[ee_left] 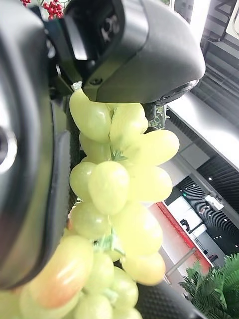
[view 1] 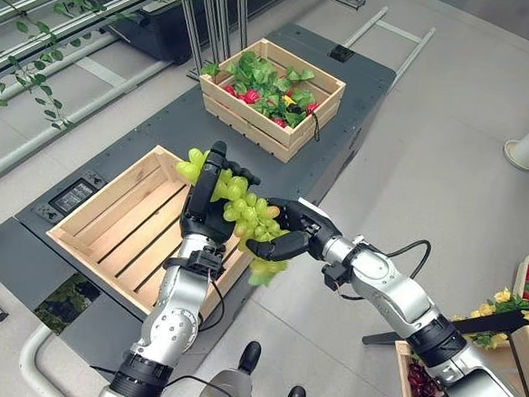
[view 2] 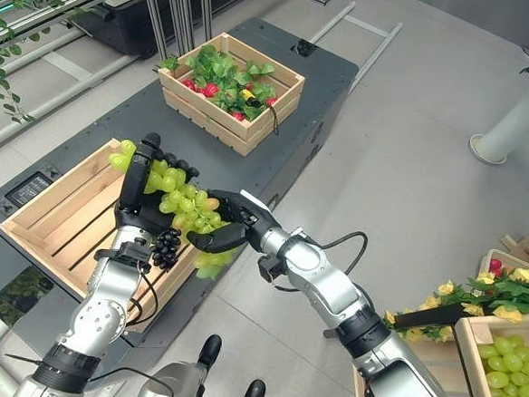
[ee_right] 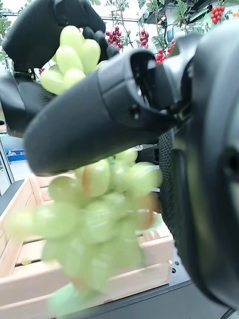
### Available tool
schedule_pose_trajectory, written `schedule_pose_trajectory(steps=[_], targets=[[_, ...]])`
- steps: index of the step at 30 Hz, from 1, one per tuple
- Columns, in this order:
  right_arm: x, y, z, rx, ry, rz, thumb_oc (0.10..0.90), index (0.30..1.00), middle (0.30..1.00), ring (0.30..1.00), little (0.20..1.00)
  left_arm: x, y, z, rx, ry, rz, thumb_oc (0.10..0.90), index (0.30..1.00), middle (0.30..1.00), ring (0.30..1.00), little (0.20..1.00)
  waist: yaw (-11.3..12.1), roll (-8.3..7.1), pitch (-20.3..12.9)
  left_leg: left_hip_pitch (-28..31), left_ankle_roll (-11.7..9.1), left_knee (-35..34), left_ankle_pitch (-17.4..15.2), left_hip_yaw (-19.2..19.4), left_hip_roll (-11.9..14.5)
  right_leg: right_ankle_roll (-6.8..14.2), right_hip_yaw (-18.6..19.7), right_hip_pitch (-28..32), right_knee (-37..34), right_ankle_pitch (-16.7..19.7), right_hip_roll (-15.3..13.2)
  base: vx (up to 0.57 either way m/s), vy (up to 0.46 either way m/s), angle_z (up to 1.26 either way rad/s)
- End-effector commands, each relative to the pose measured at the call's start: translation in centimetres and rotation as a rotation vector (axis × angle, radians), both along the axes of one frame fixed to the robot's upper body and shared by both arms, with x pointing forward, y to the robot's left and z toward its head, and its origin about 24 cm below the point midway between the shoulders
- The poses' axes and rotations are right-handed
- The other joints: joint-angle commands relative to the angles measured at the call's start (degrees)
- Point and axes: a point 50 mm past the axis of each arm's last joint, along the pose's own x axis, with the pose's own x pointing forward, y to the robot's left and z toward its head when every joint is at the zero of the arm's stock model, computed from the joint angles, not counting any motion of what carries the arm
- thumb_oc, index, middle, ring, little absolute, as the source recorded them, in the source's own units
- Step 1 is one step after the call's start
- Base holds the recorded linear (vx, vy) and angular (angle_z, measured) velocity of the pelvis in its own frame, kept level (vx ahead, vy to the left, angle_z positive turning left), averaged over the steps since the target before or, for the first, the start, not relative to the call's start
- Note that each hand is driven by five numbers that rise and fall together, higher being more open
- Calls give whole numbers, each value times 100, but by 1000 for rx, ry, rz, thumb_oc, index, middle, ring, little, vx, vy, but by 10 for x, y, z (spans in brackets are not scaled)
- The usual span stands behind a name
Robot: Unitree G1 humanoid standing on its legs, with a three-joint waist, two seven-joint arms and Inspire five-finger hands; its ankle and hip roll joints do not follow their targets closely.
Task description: Pick up the fruits from the basket on one side to the basket on the other side
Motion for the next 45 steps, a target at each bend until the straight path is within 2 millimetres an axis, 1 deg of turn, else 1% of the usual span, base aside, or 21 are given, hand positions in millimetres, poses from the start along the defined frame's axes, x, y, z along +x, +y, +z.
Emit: schedule_pose_trajectory(steps=[1, 6, 8, 14, 15, 16, 17, 18, 20, 24, 25, 29, 32, 33, 35, 38, 42, 43, 45], targets=[[-7, 12, 3, 73, -43, 13, 400, 300, 300, 300, 300, -1, -16, 55, -83, -344, -63, 400, 300, 300, 300, 300, -97, 8, -1197, 331, 104, -43, -812, -20, -240, 132, 38, -468, 165, 385, -199, 0, 0, 0], [-6, 10, 2, 91, -40, -30, 400, 300, 300, 300, 300, -1, -20, 57, -64, -363, -80, 400, 300, 300, 300, 300, -127, 29, -1211, 346, 105, -43, -827, -10, -241, 136, 49, -456, 147, 392, -202, 0, 0, 0], [-6, 8, 0, 96, -38, -72, 400, 300, 300, 300, 300, -1, -21, 57, -67, -358, -85, 400, 300, 300, 300, 300, -146, 38, -1218, 351, 107, -43, -830, -2, -246, 141, 57, -450, 141, 396, -204, 0, 0, 0], [-4, 2, -3, 91, -40, -144, 400, 300, 300, 300, 300, 0, -21, 60, -64, -360, -60, 400, 300, 300, 300, 300, -203, 70, -1221, 365, 116, -43, -841, 64, -233, 154, 99, -457, 136, 408, -214, -4, 6, -2], [-3, 1, -2, 101, -43, -156, 400, 300, 300, 300, 300, 0, -19, 61, -64, -362, -48, 416, 324, 324, 324, 324, -212, 77, -1220, 366, 114, -43, -842, 71, -233, 161, 107, -460, 136, 411, -217, -12, 18, -3], [-3, 0, -2, 104, -45, -164, 400, 300, 300, 300, 300, 0, -18, 61, -61, -365, -38, 518, 476, 476, 476, 476, -219, 79, -1221, 364, 112, -43, -844, 76, -234, 165, 109, -460, 132, 414, -220, 0, 0, 0], [-3, 0, -2, 104, -45, -164, 400, 300, 300, 300, 300, 0, -18, 61, -61, -365, -38, 518, 476, 476, 476, 476, -219, 79, -1221, 364, 112, -43, -844, 76, -234, 165, 109, -460, 132, 414, -220, 0, 0, 0], [-2, -4, -1, 115, -50, -187, 400, 300, 300, 300, 300, 1, -16, 63, -49, -374, -11, 800, 900, 900, 900, 900, -247, 84, -1228, 368, 107, -43, -847, 91, -234, 174, 118, -460, 118, 427, -222, 0, 0, 0], [-1, -9, -1, 110, -51, -216, 400, 300, 300, 300, 300, 0, -12, 65, -47, -382, 19, 800, 900, 900, 900, 900, -272, 91, -1238, 367, 103, -43, -853, 106, -232, 181, 133, -462, 108, 430, -221, -6, 15, 0], [-1, -9, -1, 110, -52, -218, 400, 300, 300, 300, 300, 0, -11, 65, -47, -381, 21, 800, 900, 900, 900, 900, -274, 92, -1240, 367, 103, -43, -854, 108, -232, 181, 135, -462, 107, 430, -221, -6, 14, -4], [-4, -30, -9, 99, -29, -277, 400, 300, 300, 300, 300, -1, 9, 70, 4, -390, 213, 800, 900, 900, 900, 900, -387, 107, -1285, 375, 101, -43, -875, 184, -214, 200, 193, -472, 87, 428, -212, -23, 57, -9], [-8, -39, -16, 112, 5, -294, 400, 300, 300, 300, 300, -1, 19, 70, 26, -371, 313, 800, 900, 900, 900, 900, -472, 107, -1303, 378, 92, -43, -881, 230, -203, 215, 245, -486, 69, 437, -209, -22, 32, -13], [-9, -43, -20, 119, 25, -300, 400, 300, 300, 300, 300, -1, 23, 74, 57, -383, 371, 800, 900, 900, 900, 900, -527, 112, -1321, 382, 91, -43, -885, 263, -198, 222, 277, -484, 45, 447, -202, -3, 7, -2], [-11, -47, -24, 128, 39, -310, 400, 300, 300, 300, 300, -2, 26, 78, 98, -393, 448, 800, 900, 900, 900, 900, -579, 120, -1339, 382, 83, -43, -893, 295, -190, 228, 312, -484, 12, 459, -197, -12, 17, -10], [-13, -49, -28, 136, 50, -311, 400, 300, 300, 300, 300, -3, 30, 80, 137, -380, 538, 800, 900, 900, 900, 900, -624, 129, -1344, 385, 83, -43, -901, 316, -188, 234, 343, -488, -9, 469, -191, -11, 16, -10], [-16, -50, -34, 145, 68, -318, 400, 300, 300, 300, 300, -1, 35, 82, 149, -361, 631, 800, 900, 900, 900, 900, -714, 148, -1369, 386, 72, -43, -911, 377, -171, 240, 424, -517, -21, 477, -172, -11, 9, -8], [-22, -52, -37, 153, 64, -314, 400, 300, 300, 300, 300, 0, 35, 84, 135, -356, 616, 800, 900, 900, 900, 900, -839, 182, -1360, 380, 51, -43, -918, 464, -141, 262, 572, -568, -21, 492, -148, -35, 10, -19], [-25, -53, -36, 150, 46, -298, 400, 300, 300, 300, 300, 1, 32, 84, 129, -350, 591, 800, 900, 900, 900, 900, -901, 192, -1336, 378, 53, -43, -921, 502, -130, 267, 622, -588, -21, 507, -130, -32, 5, -20], [-26, -53, -34, 156, 32, -278, 400, 300, 300, 300, 300, 1, 30, 84, 129, -349, 571, 800, 900, 900, 900, 900, -933, 198, -1320, 381, 53, -43, -923, 534, -122, 269, 660, -597, -21, 514, -116, -50, 12, -27]])
